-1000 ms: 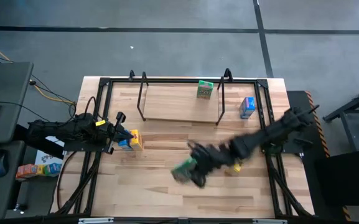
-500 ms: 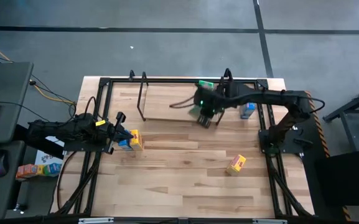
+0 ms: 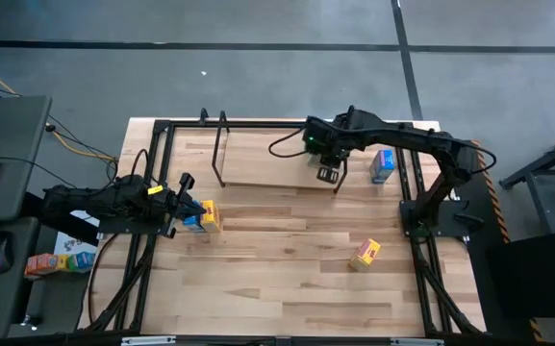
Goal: Stack cereal on shelf
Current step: Put the green cereal box on the shelf
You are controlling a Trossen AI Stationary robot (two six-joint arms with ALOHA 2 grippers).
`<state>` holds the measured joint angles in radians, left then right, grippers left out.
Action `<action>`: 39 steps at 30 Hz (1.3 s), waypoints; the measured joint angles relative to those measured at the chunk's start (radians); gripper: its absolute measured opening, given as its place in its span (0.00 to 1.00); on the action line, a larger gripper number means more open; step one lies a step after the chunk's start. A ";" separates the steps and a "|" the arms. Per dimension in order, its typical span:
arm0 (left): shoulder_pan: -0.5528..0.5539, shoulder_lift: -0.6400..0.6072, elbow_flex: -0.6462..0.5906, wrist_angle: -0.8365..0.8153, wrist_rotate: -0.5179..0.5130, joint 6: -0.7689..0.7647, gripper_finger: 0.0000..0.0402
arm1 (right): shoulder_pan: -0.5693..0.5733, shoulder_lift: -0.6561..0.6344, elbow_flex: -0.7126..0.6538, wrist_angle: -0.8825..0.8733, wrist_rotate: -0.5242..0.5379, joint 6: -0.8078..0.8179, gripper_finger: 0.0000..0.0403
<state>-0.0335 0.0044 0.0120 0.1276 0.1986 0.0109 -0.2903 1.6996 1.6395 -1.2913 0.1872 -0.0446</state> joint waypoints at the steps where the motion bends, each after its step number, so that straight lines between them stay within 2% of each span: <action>1: 0.000 0.000 0.000 0.000 0.000 0.000 0.00 | -0.001 0.012 -0.001 0.001 -0.001 -0.016 0.14; 16: 0.000 0.000 0.000 0.000 0.000 0.000 0.00 | -0.011 0.115 -0.001 0.056 0.067 -0.158 0.14; 25: 0.000 0.000 0.000 0.000 0.000 0.000 0.00 | -0.011 0.121 -0.001 0.067 0.036 -0.164 0.15; 39: 0.000 0.000 0.000 -0.002 0.000 0.000 0.00 | -0.013 0.163 0.001 0.094 0.088 -0.200 0.24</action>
<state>-0.0334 0.0047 0.0120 0.1253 0.1986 0.0108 -0.3035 1.8630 1.6409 -1.1976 0.2757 -0.2443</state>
